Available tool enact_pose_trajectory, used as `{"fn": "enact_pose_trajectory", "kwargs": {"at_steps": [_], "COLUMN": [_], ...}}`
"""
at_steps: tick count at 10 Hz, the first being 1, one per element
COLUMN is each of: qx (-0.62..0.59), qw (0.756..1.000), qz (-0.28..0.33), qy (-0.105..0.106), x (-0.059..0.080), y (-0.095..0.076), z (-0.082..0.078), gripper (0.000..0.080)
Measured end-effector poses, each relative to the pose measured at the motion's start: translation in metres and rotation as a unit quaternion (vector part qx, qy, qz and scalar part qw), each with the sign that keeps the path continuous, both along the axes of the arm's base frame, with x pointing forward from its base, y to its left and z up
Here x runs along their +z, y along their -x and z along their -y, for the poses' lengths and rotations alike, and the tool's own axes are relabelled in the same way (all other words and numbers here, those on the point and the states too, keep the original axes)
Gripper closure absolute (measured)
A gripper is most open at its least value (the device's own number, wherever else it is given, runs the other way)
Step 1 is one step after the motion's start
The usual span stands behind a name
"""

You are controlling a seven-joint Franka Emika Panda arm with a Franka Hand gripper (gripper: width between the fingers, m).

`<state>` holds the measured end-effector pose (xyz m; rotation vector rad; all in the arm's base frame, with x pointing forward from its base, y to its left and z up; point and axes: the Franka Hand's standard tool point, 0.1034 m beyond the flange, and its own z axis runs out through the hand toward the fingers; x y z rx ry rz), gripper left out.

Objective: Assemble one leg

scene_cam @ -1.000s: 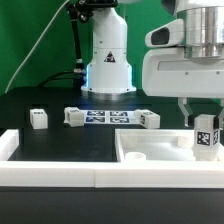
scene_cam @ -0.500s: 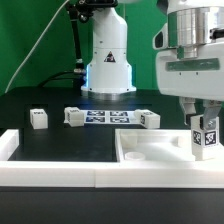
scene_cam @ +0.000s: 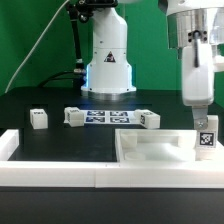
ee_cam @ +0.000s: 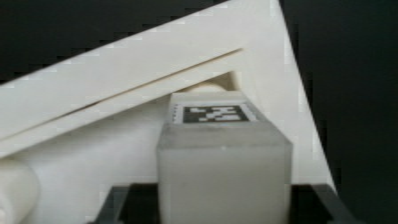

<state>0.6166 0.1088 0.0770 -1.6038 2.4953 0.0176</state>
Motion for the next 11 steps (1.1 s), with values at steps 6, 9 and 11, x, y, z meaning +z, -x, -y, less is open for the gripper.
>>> {"fn": "enact_pose_trajectory", "kwargs": {"at_steps": [6, 9, 11], "qx": [-0.089, -0.002, 0.082], "qw": [0.996, 1.000, 0.996], "qz": [-0.001, -0.012, 0.000], "qy": [-0.029, -0.029, -0.019], "x": [-0.0002, 0.0027, 0.0040], "y": [-0.0006, -0.0007, -0.0031], "z": [-0.0051, -0.0061, -0.0035], "gripper": [0.0508, 0.0224, 0.0165]}}
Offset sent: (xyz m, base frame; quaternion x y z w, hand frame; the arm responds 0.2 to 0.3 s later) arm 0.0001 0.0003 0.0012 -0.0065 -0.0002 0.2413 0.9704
